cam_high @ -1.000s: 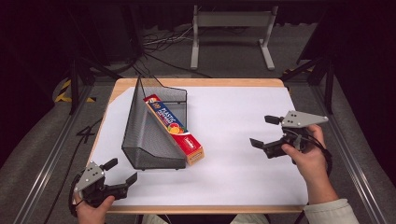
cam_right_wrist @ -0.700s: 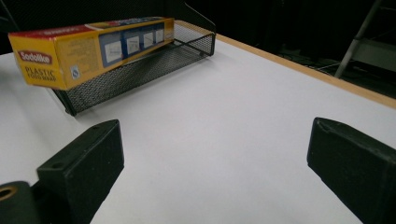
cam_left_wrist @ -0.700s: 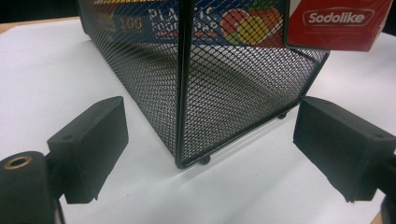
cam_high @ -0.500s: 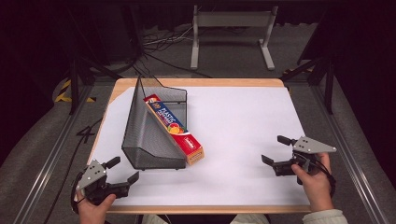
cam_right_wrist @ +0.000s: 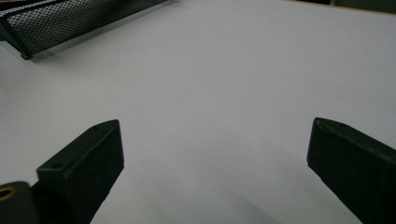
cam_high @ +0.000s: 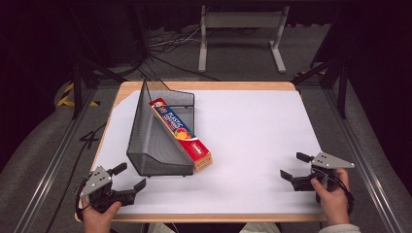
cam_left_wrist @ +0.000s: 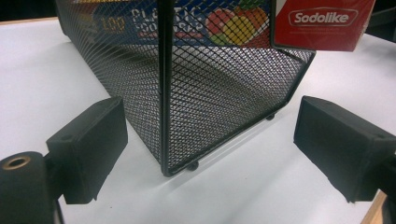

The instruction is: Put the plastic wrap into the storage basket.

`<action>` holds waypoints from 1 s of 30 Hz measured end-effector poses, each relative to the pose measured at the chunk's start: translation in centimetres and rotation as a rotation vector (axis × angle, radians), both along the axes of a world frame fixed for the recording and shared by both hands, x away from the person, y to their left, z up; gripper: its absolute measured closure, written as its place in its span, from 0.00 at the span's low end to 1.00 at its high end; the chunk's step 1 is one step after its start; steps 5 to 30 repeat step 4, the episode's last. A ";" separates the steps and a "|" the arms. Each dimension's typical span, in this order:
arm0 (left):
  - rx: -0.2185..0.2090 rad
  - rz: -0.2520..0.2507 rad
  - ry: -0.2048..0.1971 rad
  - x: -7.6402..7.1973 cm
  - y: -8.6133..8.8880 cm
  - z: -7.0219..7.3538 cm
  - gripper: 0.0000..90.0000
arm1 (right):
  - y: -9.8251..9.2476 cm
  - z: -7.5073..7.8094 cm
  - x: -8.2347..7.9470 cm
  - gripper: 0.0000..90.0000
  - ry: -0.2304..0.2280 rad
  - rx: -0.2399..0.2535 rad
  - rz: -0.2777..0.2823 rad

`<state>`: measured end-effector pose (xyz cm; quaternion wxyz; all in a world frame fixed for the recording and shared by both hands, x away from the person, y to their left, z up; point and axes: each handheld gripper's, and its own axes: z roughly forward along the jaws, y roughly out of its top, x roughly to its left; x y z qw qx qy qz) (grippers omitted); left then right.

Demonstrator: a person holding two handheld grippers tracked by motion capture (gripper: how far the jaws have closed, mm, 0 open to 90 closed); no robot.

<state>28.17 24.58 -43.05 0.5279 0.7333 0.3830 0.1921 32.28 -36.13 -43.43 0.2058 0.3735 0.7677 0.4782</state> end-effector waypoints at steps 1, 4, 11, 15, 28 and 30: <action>0.000 0.000 0.000 0.0 0.0 0.0 0.12 | 0.1 0.0 0.1 0.05 0.005 0.000 0.001; 0.000 -0.001 0.001 -0.1 -0.1 0.0 0.12 | 0.3 0.1 0.1 0.05 -0.007 0.001 0.004; 0.000 -0.001 0.001 -0.1 -0.1 0.0 0.12 | 0.3 0.1 0.1 0.05 -0.007 0.001 0.004; 0.000 -0.001 0.001 -0.1 -0.1 0.0 0.12 | 0.3 0.1 0.1 0.05 -0.007 0.001 0.004; 0.000 -0.001 0.001 -0.1 -0.1 0.0 0.12 | 0.3 0.1 0.1 0.05 -0.007 0.001 0.004; 0.000 -0.001 0.001 -0.1 -0.1 0.0 0.12 | 0.3 0.1 0.1 0.05 -0.007 0.001 0.004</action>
